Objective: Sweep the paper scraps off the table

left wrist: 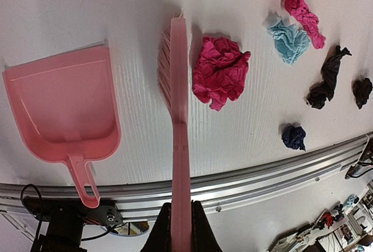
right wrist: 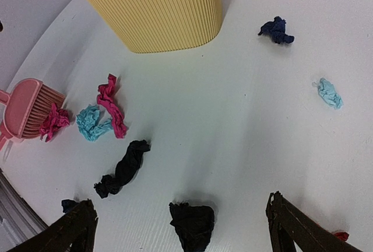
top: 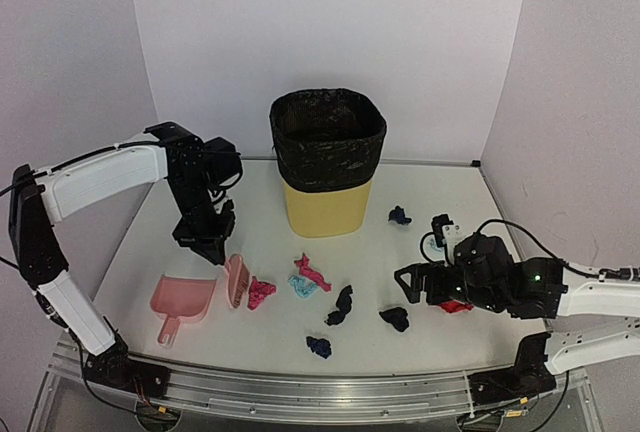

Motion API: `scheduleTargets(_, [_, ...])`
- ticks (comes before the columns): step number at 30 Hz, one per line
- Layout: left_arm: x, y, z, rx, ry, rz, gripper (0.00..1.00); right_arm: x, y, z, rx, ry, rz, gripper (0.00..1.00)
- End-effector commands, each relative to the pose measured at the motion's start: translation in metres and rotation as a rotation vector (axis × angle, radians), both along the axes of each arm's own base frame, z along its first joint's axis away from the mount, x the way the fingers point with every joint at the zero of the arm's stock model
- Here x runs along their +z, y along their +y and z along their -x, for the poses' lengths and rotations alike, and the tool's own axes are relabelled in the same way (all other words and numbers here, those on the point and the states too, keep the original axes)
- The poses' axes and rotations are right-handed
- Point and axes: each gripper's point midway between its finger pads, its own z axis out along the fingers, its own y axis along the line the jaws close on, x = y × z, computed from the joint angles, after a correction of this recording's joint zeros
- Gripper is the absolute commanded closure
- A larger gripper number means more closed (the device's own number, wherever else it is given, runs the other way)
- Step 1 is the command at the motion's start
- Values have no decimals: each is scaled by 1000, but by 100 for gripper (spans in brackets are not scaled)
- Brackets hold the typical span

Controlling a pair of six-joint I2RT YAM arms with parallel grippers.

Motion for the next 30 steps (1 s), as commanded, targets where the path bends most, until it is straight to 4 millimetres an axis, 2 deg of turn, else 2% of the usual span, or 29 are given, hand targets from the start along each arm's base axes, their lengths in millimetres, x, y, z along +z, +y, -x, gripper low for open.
scheduleTargets(1, [-3,-29,-10,-76,36,78,100,12,-6,-5,-42,-38,-40,2])
scheduleTargets(4, [3,-48,-14,-107,30,117,100,13,-9,-4,-56,-42,-53,2])
scheduleTargets(14, [-7,-114,-14,-228,56,152,100,13,-17,-3,-81,-56,-72,2])
scheduleTargets(17, [-3,-129,-16,-255,43,165,100,13,-18,-3,-84,-52,-80,2])
scheduleTargets(20, [-1,-133,-20,-266,33,153,100,13,-20,-2,-94,-52,-89,2])
scheduleTargets(26, [9,-121,-26,-262,-24,101,100,13,-20,-2,-94,-47,-96,2])
scheduleTargets(30, [32,-109,-29,-237,-99,93,100,12,-18,-3,-91,-45,-87,2])
